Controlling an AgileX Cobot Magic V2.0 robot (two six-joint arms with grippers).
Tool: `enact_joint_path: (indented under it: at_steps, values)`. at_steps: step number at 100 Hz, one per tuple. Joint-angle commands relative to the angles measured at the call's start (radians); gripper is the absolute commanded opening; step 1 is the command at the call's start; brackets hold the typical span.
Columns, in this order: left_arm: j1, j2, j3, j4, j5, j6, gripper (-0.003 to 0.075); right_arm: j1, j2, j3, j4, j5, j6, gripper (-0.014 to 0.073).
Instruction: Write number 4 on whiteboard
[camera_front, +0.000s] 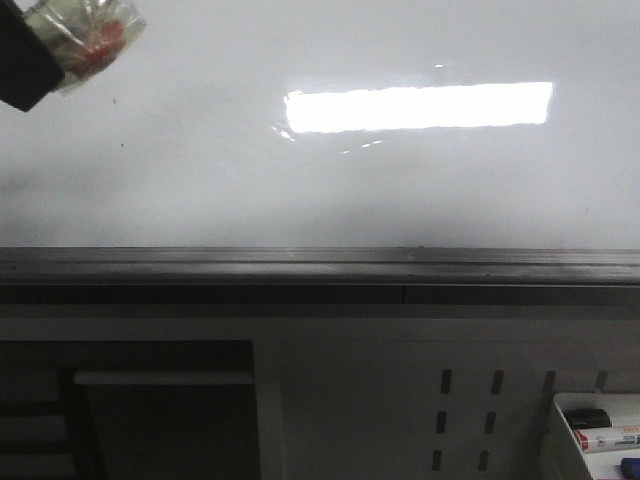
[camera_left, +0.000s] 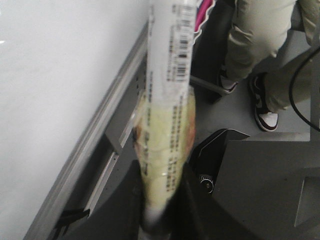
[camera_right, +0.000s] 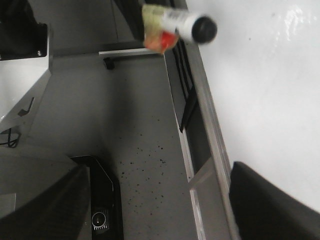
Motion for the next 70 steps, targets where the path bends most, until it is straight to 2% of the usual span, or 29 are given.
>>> enact_joint_path:
  at_steps: [1, 12, 25, 50, 62, 70]
  values:
    - [-0.061, -0.009, -0.034, -0.027, -0.020, 0.019, -0.0020, 0.047, 0.026, -0.060, 0.058, -0.046, -0.023, 0.0475]
    - [-0.131, 0.001, -0.034, 0.004, -0.035, 0.019, -0.0020, 0.104, 0.078, -0.104, 0.058, -0.046, -0.023, 0.0435]
    - [-0.174, 0.001, -0.038, 0.020, -0.060, 0.019, -0.0020, 0.165, 0.111, -0.131, 0.058, -0.056, -0.023, 0.0433]
    - [-0.176, 0.001, -0.048, 0.027, -0.072, 0.020, -0.0020, 0.247, 0.144, -0.140, 0.056, -0.159, -0.023, 0.0433]
    - [-0.176, 0.001, -0.048, 0.049, -0.072, 0.020, -0.0020, 0.249, 0.173, -0.152, 0.057, -0.144, -0.023, 0.0430]
    - [-0.176, 0.001, -0.048, 0.059, -0.072, 0.020, -0.0020, 0.249, 0.184, -0.166, 0.059, -0.129, -0.023, 0.0400]
